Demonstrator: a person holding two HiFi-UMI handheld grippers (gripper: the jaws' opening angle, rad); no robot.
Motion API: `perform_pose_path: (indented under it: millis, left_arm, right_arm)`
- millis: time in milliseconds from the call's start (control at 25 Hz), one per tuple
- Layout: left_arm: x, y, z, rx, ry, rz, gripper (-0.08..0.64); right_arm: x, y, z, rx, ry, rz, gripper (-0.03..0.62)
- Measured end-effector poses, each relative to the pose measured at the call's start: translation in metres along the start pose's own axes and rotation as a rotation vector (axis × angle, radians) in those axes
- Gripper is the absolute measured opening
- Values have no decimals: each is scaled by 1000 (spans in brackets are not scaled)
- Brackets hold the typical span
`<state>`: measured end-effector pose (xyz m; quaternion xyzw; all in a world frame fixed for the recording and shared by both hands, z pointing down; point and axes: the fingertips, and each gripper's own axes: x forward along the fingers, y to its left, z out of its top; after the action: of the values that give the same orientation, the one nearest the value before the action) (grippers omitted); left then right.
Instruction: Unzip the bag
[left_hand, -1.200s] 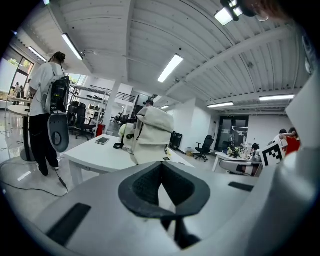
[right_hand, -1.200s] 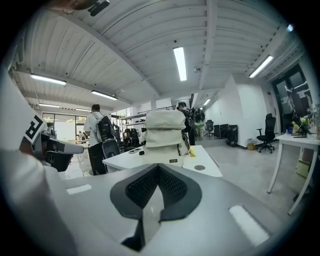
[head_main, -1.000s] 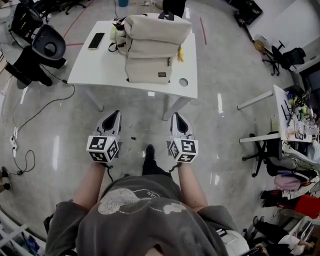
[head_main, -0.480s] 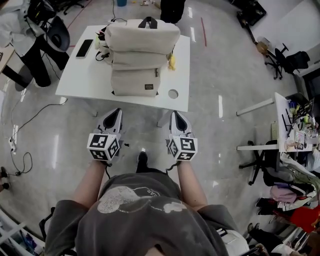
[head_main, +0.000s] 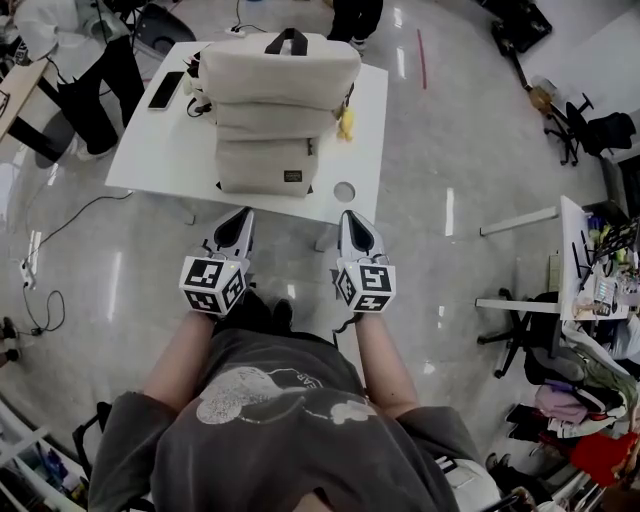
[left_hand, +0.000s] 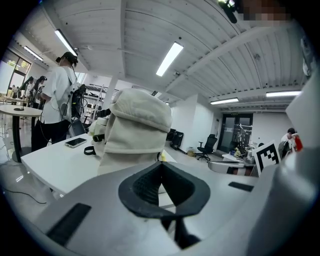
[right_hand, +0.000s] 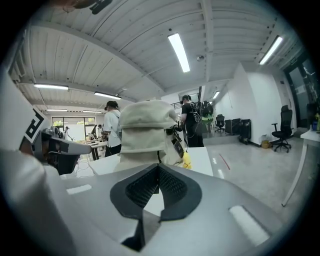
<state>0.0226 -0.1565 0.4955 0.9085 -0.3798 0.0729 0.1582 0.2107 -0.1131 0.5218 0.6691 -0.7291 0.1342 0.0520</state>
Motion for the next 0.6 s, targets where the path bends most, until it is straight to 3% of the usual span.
perform_pose_path:
  millis: [160,600]
  left_arm:
    - [18,0,3,-4,1,-20,6]
    - [87,-11,-3,30,60,-164,6]
  right_arm:
    - [7,-2,-2,6,9,-2,0]
    - [53,-21,9,0,27,-66,0]
